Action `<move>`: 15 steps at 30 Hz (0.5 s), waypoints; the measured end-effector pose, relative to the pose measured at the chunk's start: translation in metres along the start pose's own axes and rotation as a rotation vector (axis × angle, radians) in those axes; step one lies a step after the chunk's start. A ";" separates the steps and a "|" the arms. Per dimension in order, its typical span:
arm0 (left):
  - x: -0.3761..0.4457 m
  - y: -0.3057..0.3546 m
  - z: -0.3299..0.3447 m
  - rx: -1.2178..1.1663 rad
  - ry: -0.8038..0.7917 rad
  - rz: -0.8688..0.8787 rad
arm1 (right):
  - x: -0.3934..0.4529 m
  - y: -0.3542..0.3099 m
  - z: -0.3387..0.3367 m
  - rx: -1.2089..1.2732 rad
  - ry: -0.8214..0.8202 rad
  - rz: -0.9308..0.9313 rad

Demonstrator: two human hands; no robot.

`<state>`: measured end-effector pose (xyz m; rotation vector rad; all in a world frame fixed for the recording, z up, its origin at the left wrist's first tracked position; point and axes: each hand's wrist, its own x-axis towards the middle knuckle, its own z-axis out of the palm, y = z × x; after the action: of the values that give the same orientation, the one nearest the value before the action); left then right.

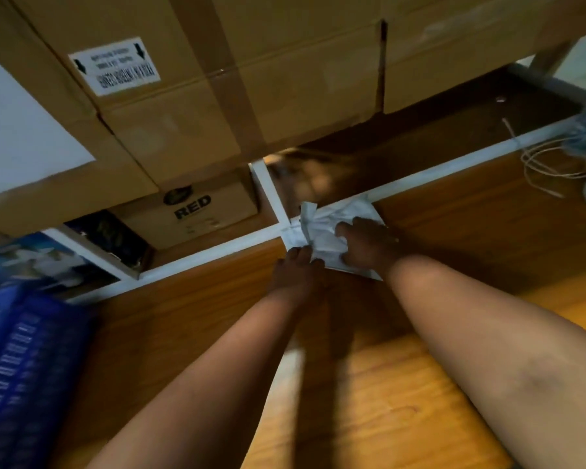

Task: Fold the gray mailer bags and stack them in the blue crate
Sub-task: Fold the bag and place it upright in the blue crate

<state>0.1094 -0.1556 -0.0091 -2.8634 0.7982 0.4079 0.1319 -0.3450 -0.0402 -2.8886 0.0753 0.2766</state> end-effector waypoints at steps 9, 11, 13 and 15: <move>-0.092 -0.035 0.006 -0.014 0.248 0.074 | -0.052 -0.060 0.007 0.021 0.011 -0.249; -0.121 -0.043 0.021 -0.056 0.352 0.116 | -0.071 -0.089 0.018 0.053 -0.056 -0.313; -0.147 -0.052 0.040 -0.112 0.379 0.102 | -0.086 -0.118 0.034 0.031 -0.110 -0.387; -0.171 -0.066 0.067 -0.159 0.363 0.034 | -0.101 -0.145 0.054 -0.017 -0.123 -0.464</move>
<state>-0.0115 -0.0028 -0.0183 -3.1246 0.9072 -0.0534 0.0338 -0.1880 -0.0389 -2.7902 -0.6099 0.3633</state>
